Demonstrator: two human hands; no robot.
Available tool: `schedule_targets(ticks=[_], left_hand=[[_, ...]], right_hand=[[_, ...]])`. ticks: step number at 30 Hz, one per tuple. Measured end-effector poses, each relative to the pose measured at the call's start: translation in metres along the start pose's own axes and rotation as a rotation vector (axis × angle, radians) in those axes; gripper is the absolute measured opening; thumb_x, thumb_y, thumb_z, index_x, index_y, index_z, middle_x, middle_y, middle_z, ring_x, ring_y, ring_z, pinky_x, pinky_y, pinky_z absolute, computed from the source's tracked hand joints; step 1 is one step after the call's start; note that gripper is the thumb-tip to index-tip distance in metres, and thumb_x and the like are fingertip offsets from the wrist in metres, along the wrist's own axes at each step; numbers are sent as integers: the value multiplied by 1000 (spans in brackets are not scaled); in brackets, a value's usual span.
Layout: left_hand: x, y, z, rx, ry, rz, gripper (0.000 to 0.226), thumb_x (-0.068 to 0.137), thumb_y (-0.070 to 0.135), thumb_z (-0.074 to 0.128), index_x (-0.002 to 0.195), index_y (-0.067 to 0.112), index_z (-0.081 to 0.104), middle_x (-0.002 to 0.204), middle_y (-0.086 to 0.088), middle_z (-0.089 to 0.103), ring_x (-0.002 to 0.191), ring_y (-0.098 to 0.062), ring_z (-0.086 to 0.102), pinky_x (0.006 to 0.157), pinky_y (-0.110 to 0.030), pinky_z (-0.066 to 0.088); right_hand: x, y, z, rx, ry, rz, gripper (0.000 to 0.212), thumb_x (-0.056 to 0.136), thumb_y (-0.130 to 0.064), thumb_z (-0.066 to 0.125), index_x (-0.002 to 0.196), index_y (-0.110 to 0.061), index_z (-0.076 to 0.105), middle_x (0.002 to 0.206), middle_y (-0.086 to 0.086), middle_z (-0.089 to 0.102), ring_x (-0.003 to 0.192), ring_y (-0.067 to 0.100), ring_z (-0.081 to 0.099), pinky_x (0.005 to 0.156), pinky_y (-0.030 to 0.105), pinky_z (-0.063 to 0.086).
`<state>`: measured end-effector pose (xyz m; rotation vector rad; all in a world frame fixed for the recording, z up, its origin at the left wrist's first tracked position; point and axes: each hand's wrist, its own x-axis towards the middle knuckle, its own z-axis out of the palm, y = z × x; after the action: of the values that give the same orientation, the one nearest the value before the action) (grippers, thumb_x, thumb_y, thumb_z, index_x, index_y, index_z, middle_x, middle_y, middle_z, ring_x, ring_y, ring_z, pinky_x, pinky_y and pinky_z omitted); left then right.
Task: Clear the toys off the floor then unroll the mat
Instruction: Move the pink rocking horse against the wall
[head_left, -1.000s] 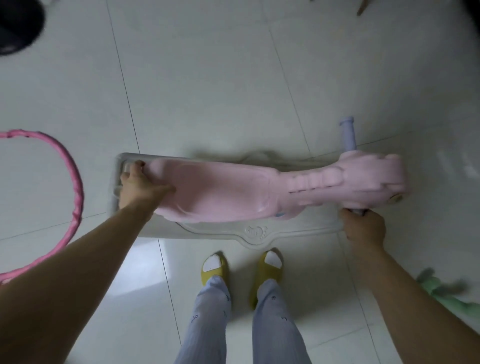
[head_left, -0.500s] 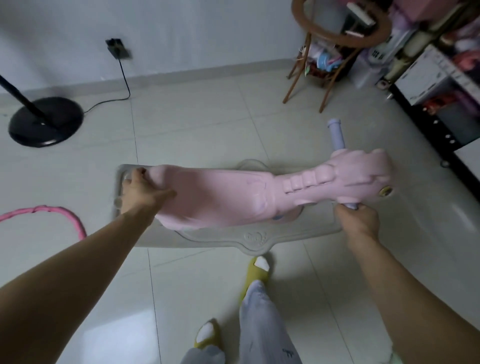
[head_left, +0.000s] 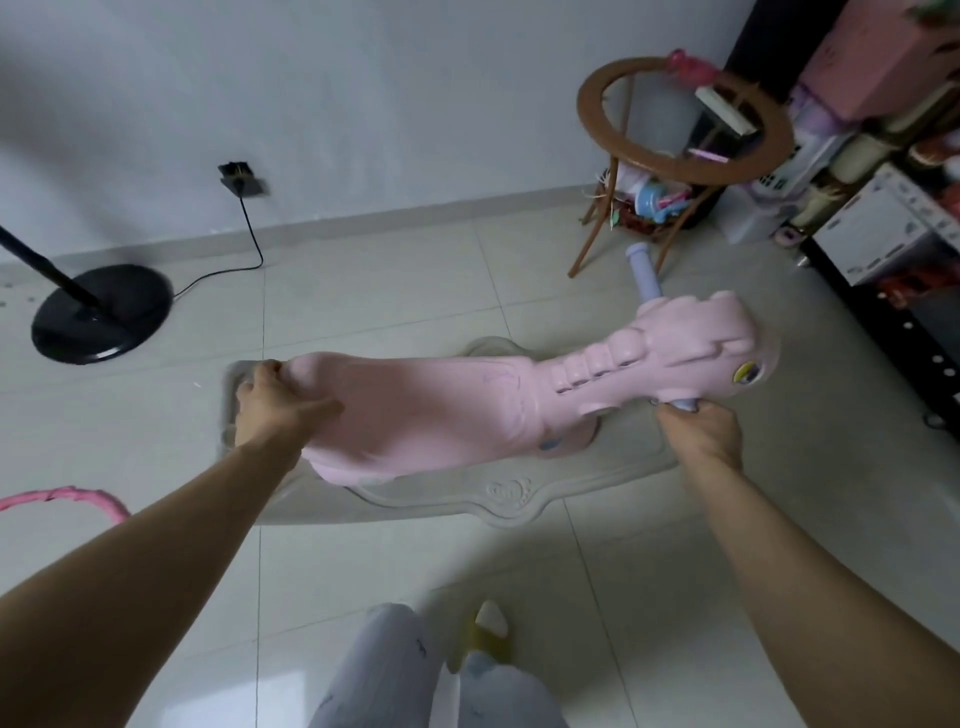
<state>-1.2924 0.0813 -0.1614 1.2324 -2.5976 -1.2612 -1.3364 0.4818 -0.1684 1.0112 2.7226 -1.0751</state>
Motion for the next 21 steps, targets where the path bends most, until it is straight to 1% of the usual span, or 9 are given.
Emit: schedule_targets(ticks=[3, 5, 8, 11, 13, 15, 18, 19, 21], left_hand=[[16, 23, 11, 7, 5, -13, 79, 56, 24, 80, 125, 19, 43, 128, -10, 44, 110, -36, 53, 94, -49, 48], [31, 37, 19, 16, 6, -15, 80, 57, 24, 81, 126, 17, 42, 128, -11, 44, 109, -37, 53, 92, -50, 48], [60, 59, 33, 21, 7, -20, 81, 57, 25, 81, 127, 16, 42, 127, -11, 42, 106, -37, 53, 88, -51, 51], [95, 80, 49, 27, 4, -48, 81, 58, 26, 81, 128, 18, 41, 126, -11, 42, 105, -38, 54, 88, -50, 51], [125, 93, 59, 13, 9, -68, 81, 59, 25, 81, 129, 17, 41, 127, -12, 42, 107, -38, 53, 92, -49, 48], [151, 107, 69, 5, 6, -76, 82, 58, 24, 82, 129, 15, 42, 129, -13, 43, 109, -37, 52, 95, -48, 46], [190, 131, 81, 5, 21, -95, 80, 57, 25, 81, 126, 16, 44, 129, -11, 44, 109, -37, 53, 95, -49, 46], [199, 140, 85, 13, 23, -100, 79, 56, 25, 81, 126, 17, 44, 129, -10, 44, 109, -36, 53, 95, -49, 46], [222, 161, 92, 26, 26, -106, 78, 56, 25, 81, 125, 19, 45, 129, -9, 45, 109, -36, 53, 94, -50, 46]], right_hand=[[31, -20, 6, 4, -10, -17, 26, 80, -34, 60, 79, -9, 64, 93, 24, 66, 72, 34, 53, 66, 31, 37], [55, -33, 13, 18, -22, -13, 31, 80, -37, 59, 83, -7, 65, 95, 24, 66, 80, 37, 59, 67, 32, 40], [90, -58, 28, 13, -40, -15, 37, 81, -41, 56, 86, -6, 66, 97, 24, 66, 87, 41, 60, 70, 34, 42], [128, -89, 46, -7, -49, -23, 36, 81, -40, 57, 87, -6, 66, 97, 23, 66, 87, 41, 60, 69, 33, 40], [157, -113, 63, -14, -74, -22, 36, 81, -39, 58, 89, -5, 67, 96, 22, 66, 88, 40, 60, 69, 32, 39], [180, -134, 76, -12, -88, -20, 35, 81, -39, 58, 87, -5, 66, 88, 19, 64, 84, 39, 59, 68, 32, 38], [217, -165, 98, 19, -120, -7, 30, 79, -36, 59, 76, -7, 63, 77, 16, 61, 72, 35, 57, 65, 34, 41], [228, -173, 103, 23, -127, -1, 27, 77, -34, 60, 74, -7, 62, 76, 16, 61, 71, 36, 58, 65, 34, 42], [250, -192, 111, 20, -154, 13, 24, 76, -31, 62, 77, -7, 65, 76, 16, 60, 74, 37, 60, 64, 33, 42]])
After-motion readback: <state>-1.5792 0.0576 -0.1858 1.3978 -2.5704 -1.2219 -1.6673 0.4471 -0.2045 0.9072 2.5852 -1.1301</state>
